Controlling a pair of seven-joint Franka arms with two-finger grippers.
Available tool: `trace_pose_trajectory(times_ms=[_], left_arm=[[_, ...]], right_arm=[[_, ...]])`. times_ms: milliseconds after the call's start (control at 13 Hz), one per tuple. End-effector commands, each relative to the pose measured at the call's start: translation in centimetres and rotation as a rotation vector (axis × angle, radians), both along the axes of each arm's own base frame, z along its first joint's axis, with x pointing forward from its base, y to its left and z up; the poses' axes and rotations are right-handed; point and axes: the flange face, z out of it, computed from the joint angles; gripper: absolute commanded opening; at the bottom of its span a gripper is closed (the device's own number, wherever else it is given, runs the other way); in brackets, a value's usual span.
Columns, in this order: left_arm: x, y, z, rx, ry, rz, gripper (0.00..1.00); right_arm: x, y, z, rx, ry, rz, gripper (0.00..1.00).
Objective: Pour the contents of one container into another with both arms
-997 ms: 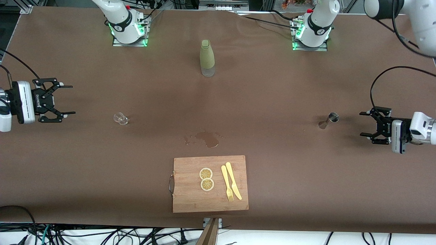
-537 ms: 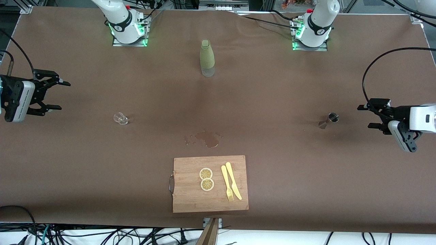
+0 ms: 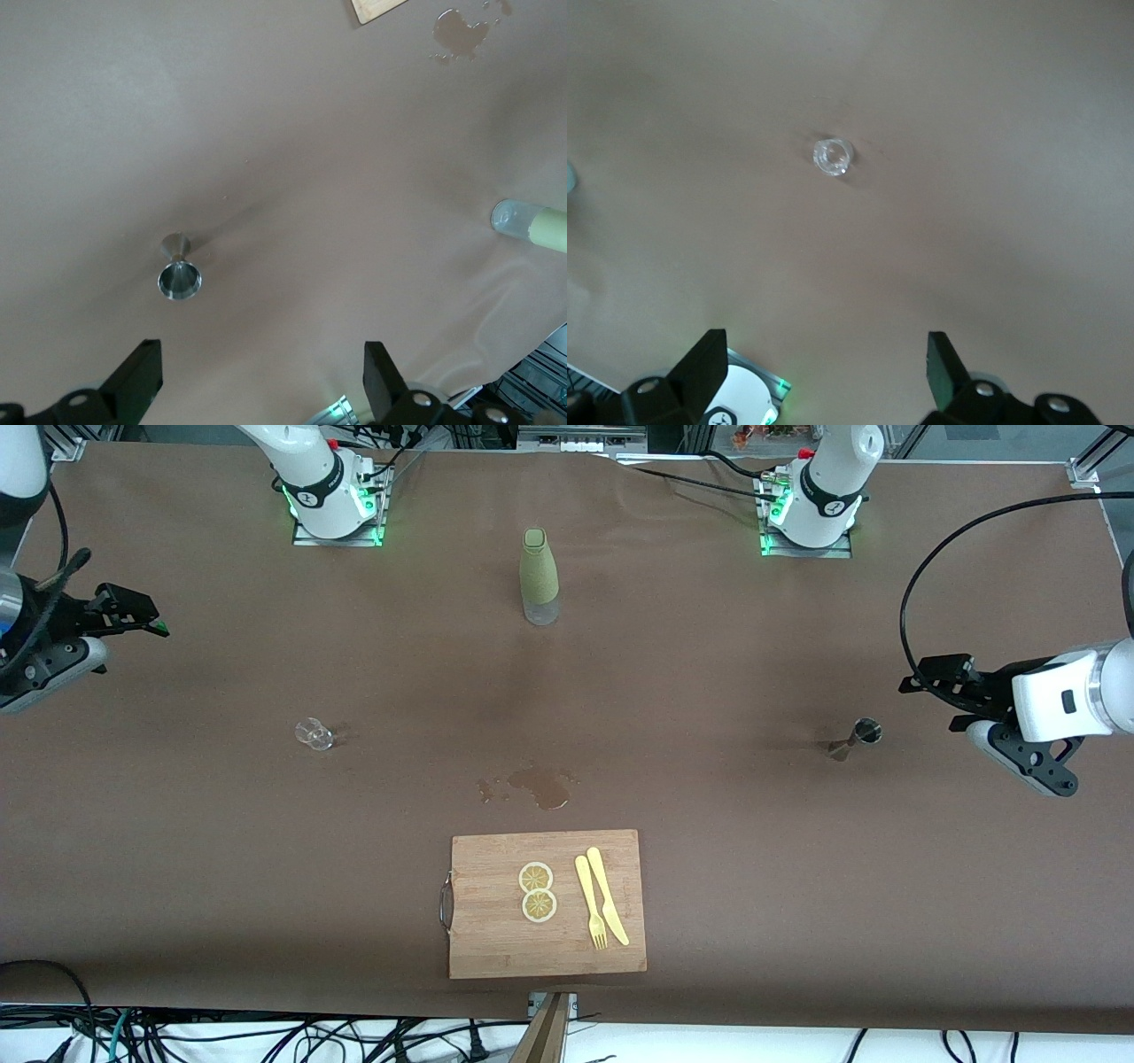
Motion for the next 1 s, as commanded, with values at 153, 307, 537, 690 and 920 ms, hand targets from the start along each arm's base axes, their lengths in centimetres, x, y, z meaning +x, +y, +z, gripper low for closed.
trace_pose_trajectory(times_ms=[153, 307, 537, 690, 920], left_arm=[[-1.3, -3.1, 5.5, 0.182, 0.005, -0.019, 1.00], [-1.3, -2.5, 6.7, 0.222, -0.020, -0.014, 1.00], [-0.2, -1.7, 8.0, 0.242, -0.122, 0.024, 1.00], [-0.2, -1.8, 8.0, 0.278, -0.106, 0.178, 1.00], [-0.4, -2.0, 8.4, 0.292, -0.104, 0.253, 1.00]], right_arm=[[-4.3, 0.0, 1.2, -0.082, -0.027, -0.173, 1.00], [-5.2, -0.4, 1.2, -0.067, -0.047, -0.184, 1.00], [-5.1, -1.5, 2.4, -0.062, -0.101, -0.202, 1.00], [-5.1, -1.6, 3.0, -0.066, -0.106, -0.238, 1.00], [-4.5, -1.1, 3.8, -0.067, -0.102, -0.412, 1.00]])
